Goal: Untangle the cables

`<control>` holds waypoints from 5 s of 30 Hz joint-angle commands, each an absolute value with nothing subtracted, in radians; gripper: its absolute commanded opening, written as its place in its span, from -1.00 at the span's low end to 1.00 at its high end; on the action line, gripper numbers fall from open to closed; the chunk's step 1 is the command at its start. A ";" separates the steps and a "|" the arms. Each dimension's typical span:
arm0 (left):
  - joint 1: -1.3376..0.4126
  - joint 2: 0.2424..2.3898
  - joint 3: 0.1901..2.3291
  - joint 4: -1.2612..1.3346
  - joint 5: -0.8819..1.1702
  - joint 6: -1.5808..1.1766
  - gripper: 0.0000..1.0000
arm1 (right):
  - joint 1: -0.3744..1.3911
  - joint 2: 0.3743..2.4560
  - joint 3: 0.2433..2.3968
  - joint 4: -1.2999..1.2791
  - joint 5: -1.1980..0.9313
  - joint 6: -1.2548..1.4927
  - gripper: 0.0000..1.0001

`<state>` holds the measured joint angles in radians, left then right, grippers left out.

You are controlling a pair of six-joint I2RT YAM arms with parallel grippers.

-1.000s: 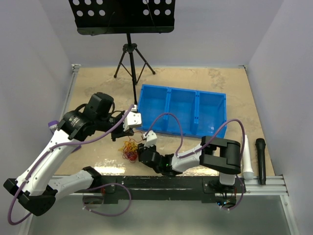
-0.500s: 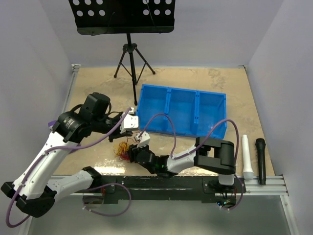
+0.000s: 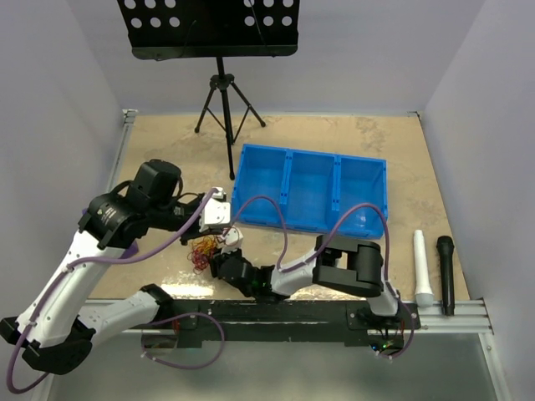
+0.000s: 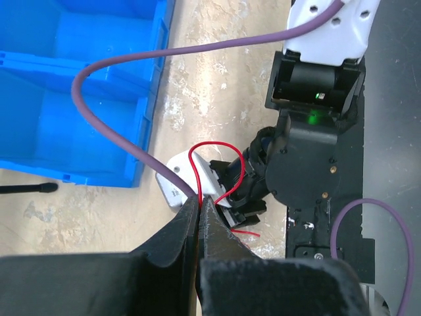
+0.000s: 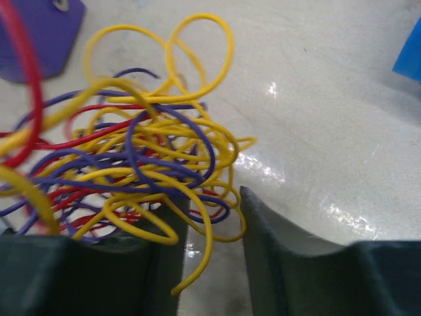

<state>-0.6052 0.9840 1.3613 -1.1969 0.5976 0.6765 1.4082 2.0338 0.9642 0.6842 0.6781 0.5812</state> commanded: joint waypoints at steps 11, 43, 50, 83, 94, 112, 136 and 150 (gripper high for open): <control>-0.606 0.920 1.416 -1.101 0.585 0.672 -1.00 | 1.419 1.749 0.801 0.836 0.670 0.675 -1.00; -0.606 0.882 1.514 0.577 -0.638 1.087 -1.00 | 1.641 1.657 0.612 -0.394 0.747 1.985 -1.00; -0.606 0.985 1.713 0.724 -0.555 1.258 -1.00 | 1.644 1.611 0.569 -0.436 0.724 2.040 -1.00; -0.591 0.838 0.996 -0.092 -0.288 1.048 -1.00 | 1.649 1.500 0.687 -0.698 0.810 2.131 -1.00; -0.419 0.873 0.624 -0.190 -0.143 0.931 -0.76 | 1.649 1.359 0.683 -0.753 0.848 2.131 -1.00; -0.529 0.929 0.666 -0.626 0.652 0.966 0.29 | 1.651 1.434 0.693 -0.574 0.847 1.993 -1.00; -0.667 1.221 0.581 -0.293 0.439 0.902 -0.14 | 1.651 1.428 0.635 -0.351 0.841 1.832 -1.00; -0.650 1.137 0.854 -0.434 0.255 0.755 -1.00 | 1.651 1.374 0.592 -0.388 0.830 1.878 -1.00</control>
